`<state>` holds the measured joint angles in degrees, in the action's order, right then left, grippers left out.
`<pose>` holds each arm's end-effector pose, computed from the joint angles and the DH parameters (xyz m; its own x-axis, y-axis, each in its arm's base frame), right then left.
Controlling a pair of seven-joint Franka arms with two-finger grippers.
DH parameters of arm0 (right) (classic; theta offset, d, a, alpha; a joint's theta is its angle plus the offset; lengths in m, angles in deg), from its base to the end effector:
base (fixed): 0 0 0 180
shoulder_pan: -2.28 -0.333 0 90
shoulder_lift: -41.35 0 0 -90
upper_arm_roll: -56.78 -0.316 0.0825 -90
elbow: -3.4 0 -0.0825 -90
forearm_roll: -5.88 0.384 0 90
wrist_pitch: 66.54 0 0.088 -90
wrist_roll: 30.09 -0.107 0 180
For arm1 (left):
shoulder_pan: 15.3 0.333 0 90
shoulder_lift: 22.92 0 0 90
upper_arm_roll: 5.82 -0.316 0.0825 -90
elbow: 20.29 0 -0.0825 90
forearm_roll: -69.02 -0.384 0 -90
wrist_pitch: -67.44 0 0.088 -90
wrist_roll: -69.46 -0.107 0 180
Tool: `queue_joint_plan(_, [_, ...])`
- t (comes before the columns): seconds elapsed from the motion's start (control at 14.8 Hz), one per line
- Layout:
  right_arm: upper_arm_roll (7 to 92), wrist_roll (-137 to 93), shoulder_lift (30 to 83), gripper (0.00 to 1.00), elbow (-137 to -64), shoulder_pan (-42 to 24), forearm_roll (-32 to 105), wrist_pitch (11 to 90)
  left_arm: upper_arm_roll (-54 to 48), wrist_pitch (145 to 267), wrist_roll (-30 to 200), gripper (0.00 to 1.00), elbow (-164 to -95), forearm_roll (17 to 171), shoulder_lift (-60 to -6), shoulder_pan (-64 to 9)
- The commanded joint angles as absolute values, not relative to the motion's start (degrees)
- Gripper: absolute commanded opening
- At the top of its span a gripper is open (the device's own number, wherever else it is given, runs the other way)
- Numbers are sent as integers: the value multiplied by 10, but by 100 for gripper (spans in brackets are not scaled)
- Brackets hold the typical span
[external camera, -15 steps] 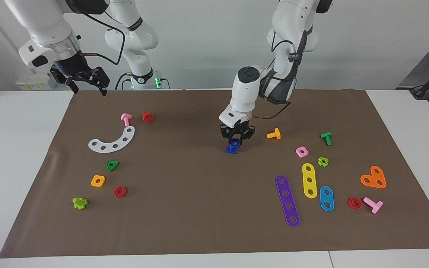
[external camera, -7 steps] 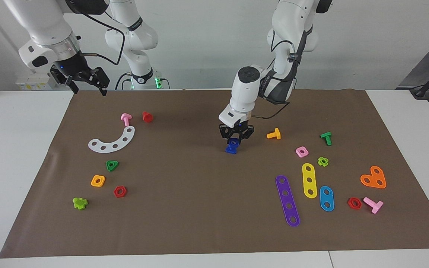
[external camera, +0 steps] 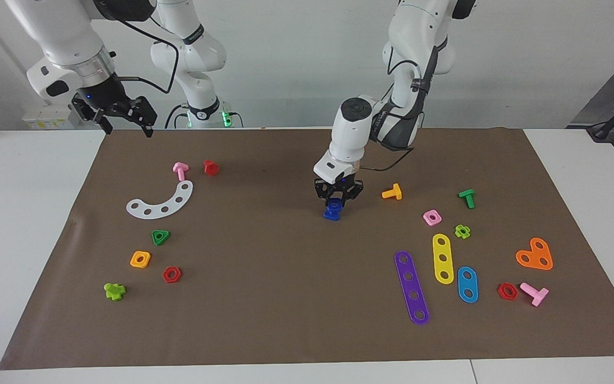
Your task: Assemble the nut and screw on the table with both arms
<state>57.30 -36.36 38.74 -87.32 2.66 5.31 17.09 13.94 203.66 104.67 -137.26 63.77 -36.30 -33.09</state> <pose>0.5284 -0.0096 0.6340 0.9891 -0.1258 -0.0766 -0.1248 -0.9920 0.0180 0.4783 -0.3587 0.3460 0.9920 -0.0862 0.0920 -0.0931 -0.9929 0.0742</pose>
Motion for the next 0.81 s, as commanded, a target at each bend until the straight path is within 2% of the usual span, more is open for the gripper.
queue_joint_plan(0.0, [571, -355, 376, 100, -886, 34, 63, 171, 136, 2057, 1052, 23, -1390, 645, -351, -335])
queue_joint_plan(0.14, [571, -355, 376, 100, -886, 35, 63, 171, 136, 2066, 1052, 27, -1391, 645, -353, -336])
queue_joint_plan(0.2, [571, -355, 376, 100, -886, 34, 63, 171, 136, 2067, 1051, 37, -1391, 645, -354, -335])
queue_joint_plan(0.27, [571, -355, 376, 100, -886, 34, 63, 171, 135, 2067, 1049, 54, -1390, 645, -354, -335])
queue_joint_plan(0.34, [571, -355, 376, 100, -886, 35, 63, 171, 135, 2067, 1044, 78, -1390, 645, -354, -335])
queue_joint_plan(0.41, [571, -355, 376, 100, -886, 34, 63, 171, 135, 2067, 1043, 95, -1390, 645, -354, -335])
queue_joint_plan(0.47, [571, -355, 376, 100, -886, 34, 63, 171, 135, 2066, 1041, 100, -1391, 645, -354, -335])
queue_joint_plan(0.74, [571, -355, 376, 100, -886, 34, 63, 171, 135, 2055, 1043, 100, -1382, 645, -353, -336])
